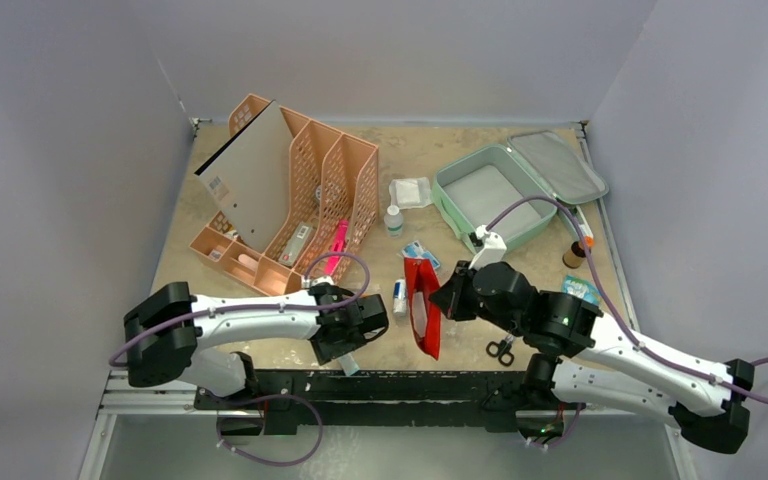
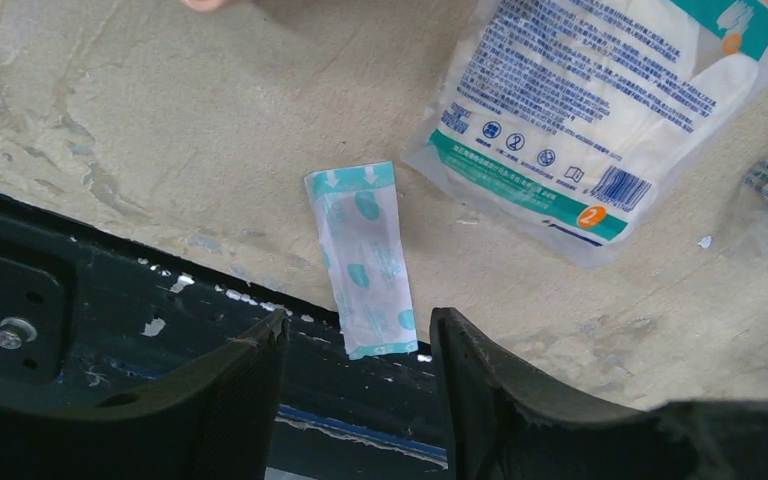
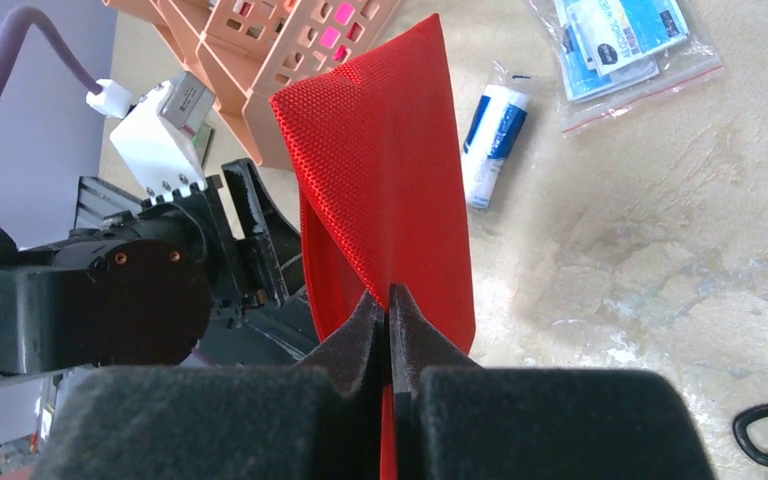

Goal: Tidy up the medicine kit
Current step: Pick up the medical item at the center of the board.

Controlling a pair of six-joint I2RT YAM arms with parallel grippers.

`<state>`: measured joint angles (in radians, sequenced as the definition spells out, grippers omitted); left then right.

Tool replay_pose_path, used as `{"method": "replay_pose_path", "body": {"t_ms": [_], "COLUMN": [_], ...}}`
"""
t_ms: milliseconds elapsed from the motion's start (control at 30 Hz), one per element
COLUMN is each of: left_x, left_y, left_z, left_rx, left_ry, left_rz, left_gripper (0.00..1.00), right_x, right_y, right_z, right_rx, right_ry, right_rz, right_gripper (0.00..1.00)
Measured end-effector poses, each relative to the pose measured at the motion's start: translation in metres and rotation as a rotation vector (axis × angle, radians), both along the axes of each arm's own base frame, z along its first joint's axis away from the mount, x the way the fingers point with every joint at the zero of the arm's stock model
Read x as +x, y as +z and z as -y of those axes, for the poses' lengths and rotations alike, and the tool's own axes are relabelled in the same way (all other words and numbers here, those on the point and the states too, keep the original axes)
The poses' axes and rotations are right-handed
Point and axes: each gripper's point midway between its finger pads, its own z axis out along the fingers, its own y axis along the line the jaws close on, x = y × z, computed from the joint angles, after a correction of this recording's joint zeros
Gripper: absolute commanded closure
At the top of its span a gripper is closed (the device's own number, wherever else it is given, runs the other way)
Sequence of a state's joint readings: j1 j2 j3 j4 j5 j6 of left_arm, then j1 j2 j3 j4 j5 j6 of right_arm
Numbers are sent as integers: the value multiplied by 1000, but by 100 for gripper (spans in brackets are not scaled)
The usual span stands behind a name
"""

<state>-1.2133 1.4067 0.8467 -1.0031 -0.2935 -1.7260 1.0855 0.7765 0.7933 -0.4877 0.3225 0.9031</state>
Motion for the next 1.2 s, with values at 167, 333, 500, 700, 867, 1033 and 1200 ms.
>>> {"method": "replay_pose_path", "body": {"t_ms": [167, 333, 500, 700, 867, 1033, 1200], "left_x": [-2, -7, -10, -14, -16, -15, -11], "left_y": [-6, -21, -31, -32, -32, -31, -25], "left_z": [7, 9, 5, 10, 12, 8, 4], "left_rx": [-14, -18, -15, -54, -64, -51, -29], "left_ry": [11, 34, 60, 70, 67, 60, 41], "left_rz": [-22, -52, -63, -79, -89, -81, -59], "left_gripper": [47, 47, 52, 71, 80, 82, 82], "right_x": [-5, -6, -7, -9, -6, -5, -2], "right_y": [-4, -5, -4, 0, 0, -3, -10], "right_z": [11, 15, 17, 20, 22, 20, 14], "right_rx": [-2, -6, -3, 13, 7, -3, -25], "right_ry": [-2, -6, -6, -7, -20, -21, -19], "right_rz": [1, 4, 6, 15, 22, 18, 5], "right_gripper": [100, 100, 100, 100, 100, 100, 100]}}
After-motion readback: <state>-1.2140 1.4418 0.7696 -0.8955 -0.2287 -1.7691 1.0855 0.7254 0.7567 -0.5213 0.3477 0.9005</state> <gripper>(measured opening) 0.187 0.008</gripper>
